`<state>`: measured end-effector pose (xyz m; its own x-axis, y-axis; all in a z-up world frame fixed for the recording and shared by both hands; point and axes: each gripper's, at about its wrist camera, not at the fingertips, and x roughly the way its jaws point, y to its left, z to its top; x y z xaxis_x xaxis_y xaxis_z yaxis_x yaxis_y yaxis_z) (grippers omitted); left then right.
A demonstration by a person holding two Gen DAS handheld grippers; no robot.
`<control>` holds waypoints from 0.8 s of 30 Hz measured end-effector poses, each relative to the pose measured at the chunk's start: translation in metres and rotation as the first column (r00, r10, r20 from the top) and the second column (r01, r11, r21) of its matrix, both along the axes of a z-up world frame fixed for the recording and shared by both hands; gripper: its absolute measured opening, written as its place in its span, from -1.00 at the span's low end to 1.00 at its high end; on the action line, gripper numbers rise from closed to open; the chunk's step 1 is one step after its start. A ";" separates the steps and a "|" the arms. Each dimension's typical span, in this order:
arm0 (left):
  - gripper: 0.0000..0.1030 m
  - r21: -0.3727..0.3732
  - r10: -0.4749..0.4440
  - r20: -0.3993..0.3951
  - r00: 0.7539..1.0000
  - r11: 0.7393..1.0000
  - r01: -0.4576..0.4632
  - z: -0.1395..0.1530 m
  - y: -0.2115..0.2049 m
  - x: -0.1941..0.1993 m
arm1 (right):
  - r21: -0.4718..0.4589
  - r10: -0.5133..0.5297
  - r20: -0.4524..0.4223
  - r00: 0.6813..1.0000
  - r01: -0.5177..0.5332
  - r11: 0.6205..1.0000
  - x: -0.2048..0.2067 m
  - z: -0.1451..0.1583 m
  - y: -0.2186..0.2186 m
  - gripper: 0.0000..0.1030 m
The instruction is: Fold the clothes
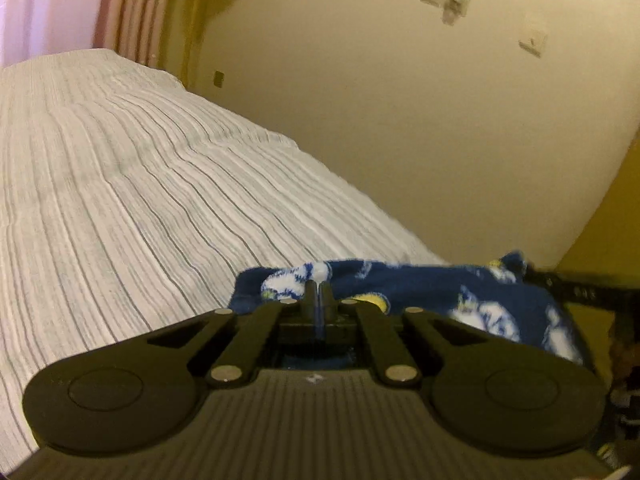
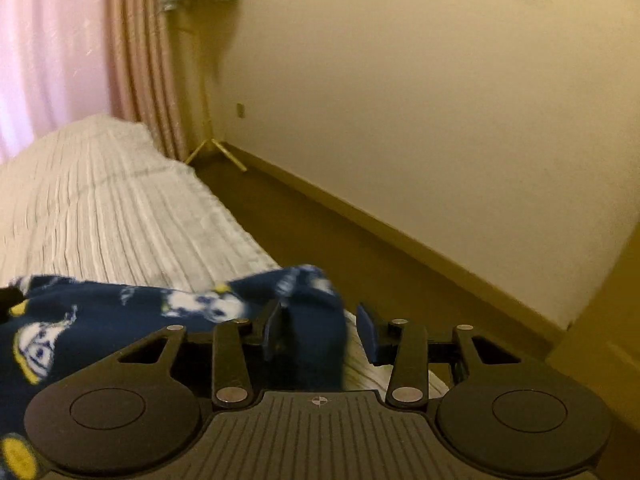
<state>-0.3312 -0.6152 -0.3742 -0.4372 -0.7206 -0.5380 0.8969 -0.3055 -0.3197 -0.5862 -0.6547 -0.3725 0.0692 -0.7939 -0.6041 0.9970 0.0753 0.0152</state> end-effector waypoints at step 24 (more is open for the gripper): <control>-0.95 0.074 0.021 0.108 0.994 0.997 -0.029 0.013 0.132 0.033 | 0.031 0.041 0.059 0.997 -0.043 0.999 0.047 0.022 0.165 -0.20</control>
<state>-0.2980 -0.4834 -0.3612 -0.3564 -0.6864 -0.6339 0.9343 -0.2612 -0.2425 -0.5395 -0.4894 -0.3504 0.1381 -0.7695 -0.6236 0.9903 0.1160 0.0763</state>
